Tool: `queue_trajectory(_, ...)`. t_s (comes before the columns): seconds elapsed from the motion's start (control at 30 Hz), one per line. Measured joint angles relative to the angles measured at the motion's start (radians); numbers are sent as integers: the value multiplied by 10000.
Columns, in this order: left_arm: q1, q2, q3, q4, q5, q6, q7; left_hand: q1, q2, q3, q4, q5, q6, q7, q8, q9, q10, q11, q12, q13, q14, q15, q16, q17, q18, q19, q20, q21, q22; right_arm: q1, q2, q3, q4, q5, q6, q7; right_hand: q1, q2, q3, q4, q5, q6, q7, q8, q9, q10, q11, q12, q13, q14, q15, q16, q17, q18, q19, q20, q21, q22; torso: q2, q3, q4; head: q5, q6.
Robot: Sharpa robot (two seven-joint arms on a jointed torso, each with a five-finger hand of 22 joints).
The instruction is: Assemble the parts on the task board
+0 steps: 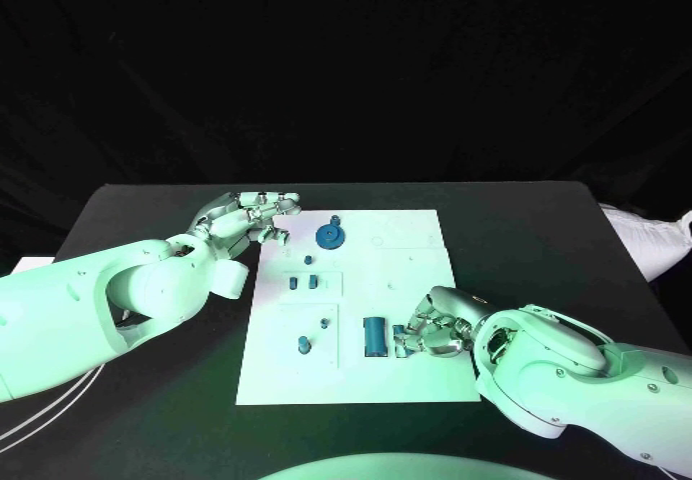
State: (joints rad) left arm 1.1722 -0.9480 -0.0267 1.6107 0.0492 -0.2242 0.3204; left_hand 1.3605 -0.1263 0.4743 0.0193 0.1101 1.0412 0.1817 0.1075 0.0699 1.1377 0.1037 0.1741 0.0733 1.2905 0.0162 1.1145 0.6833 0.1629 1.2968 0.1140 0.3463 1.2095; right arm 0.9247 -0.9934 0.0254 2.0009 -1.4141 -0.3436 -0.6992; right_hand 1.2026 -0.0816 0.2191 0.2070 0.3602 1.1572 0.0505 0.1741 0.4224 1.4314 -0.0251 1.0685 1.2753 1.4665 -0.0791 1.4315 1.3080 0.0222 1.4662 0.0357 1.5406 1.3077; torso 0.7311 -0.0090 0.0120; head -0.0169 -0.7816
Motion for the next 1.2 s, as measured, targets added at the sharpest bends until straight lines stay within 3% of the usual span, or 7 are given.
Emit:
queue_trajectory(0.1, 0, -1, 0, 3, -9, 15, -12, 0, 0, 0, 0, 0, 0, 0, 0, 0, -14, 14, 0, 0, 0, 0, 0, -16, 1, 0, 0, 0, 0, -3, 3, -4, 1, -5, 36, -3, -174, 69, -157, 157, 0, 44, -43, 60, 33, 70, 1, 115, 75, 0, 0, 41, 0, -83, 0, 0, 46, 0, 0, 0, -5, 1, 0)
queue_trajectory(0.23, 0, -4, 0, 4, -22, 36, -31, 0, 0, 0, 0, 0, 0, 0, 0, 0, -14, 14, 0, 0, 0, 0, 0, -16, 0, 0, 0, 0, 0, -10, -4, -13, 11, -11, 91, -7, -636, 74, -613, 613, 372, 102, -31, 75, 73, 162, -15, 323, 212, 0, 0, 96, -1, -84, -17, -26, 95, -1, 0, 0, -5, -4, 0)
queue_trajectory(0.33, 0, -5, 0, 4, -29, 48, -41, 0, 0, 0, 0, 0, 0, 0, 0, 0, -14, 14, 0, 0, 0, 0, 0, -16, 0, 0, 0, 0, 0, -10, -12, -13, 21, -16, 120, -8, -975, 86, -1004, 817, 73, 147, -76, 116, 99, 176, -27, 375, 273, 0, 1, 96, -2, -83, -1, -71, 115, -1, -1, 4, -4, -10, -7)
queue_trajectory(0.5, 0, -5, 0, 3, -40, 61, -52, 0, 0, 1, 0, 0, 0, 0, 0, 0, -14, 14, 0, 0, 0, 0, 0, -16, 1, 0, 0, 0, 1, -10, -48, -13, 68, -28, 143, -8, -1225, 148, -1533, 838, -586, 149, -78, 116, 131, 181, -32, 379, 318, 1, -70, 133, -2, -83, 0, -71, 115, -1, -6, 6, -4, -12, -11)
queue_trajectory(0.8, 0, -7, 0, -3, -54, 79, -60, 0, 0, 1, 0, 1, 0, 0, 0, 0, -13, 14, 0, 0, 0, 0, 0, -15, 0, 0, 0, 1, 1, -13, -221, -13, 154, -64, 147, -3, -1255, 187, -1710, 769, -655, 149, -79, 152, 158, 181, -32, 379, 329, 1, -70, 133, -3, -83, -1, -71, 115, -2, -7, 10, -12, -23, -4)
queue_trajectory(1.03, 0, -7, 0, -14, -62, 89, -63, 0, 0, 1, 0, 1, 0, 0, 0, 0, -14, 14, 0, 0, 0, 0, 0, -15, 1, 0, 0, 1, 1, -13, -412, -12, 193, -83, 122, 25, -558, 208, -1923, 640, -690, 149, -79, 152, 171, 180, -32, 243, 297, 1, -69, 133, -4, -82, -1, -70, 115, -2, -8, 10, -11, -30, 0)
queue_trajectory(1.2, 0, 0, 0, -37, -66, 95, -63, 0, 0, 1, 0, 1, 0, 0, 0, 0, -14, 14, 0, 0, 0, 0, 0, -15, 0, 0, 0, 1, 2, -13, -462, -10, 225, -91, 56, 176, 45, 70, -2155, 409, -1082, 96, -26, 152, 200, 178, -30, 185, 303, 1, -69, 133, -4, -83, -1, -70, 115, -2, -15, 8, -9, -44, 23)
